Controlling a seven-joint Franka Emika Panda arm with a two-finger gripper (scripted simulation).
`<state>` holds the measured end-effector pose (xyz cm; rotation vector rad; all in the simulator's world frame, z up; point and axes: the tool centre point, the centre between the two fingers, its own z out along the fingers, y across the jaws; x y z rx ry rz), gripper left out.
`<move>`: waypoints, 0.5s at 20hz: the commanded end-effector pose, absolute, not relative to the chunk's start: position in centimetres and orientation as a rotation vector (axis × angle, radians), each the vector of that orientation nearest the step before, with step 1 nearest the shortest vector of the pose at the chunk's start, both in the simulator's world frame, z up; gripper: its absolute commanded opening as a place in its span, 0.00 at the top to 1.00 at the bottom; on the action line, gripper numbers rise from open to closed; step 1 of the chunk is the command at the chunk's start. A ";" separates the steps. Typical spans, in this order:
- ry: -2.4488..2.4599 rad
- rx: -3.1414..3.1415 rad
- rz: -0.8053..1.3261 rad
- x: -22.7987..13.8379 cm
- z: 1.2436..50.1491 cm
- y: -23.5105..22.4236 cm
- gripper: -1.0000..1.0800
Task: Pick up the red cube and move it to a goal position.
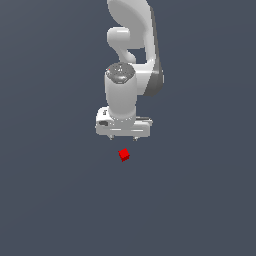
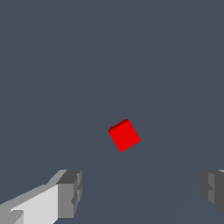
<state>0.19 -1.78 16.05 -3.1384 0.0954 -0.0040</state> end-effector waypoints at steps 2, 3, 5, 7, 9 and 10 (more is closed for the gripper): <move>0.094 -3.138 -0.004 0.2 16.0 -1.8 0.04; 0.091 -3.139 -0.004 0.2 16.0 -1.8 0.04; 0.078 -3.139 -0.004 0.2 15.8 -1.8 0.04; 0.056 -3.139 -0.004 0.2 15.4 -1.8 0.04; 0.025 -3.140 -0.004 0.2 14.9 -1.8 0.04; 0.006 -3.140 -0.004 0.2 14.5 -1.8 0.04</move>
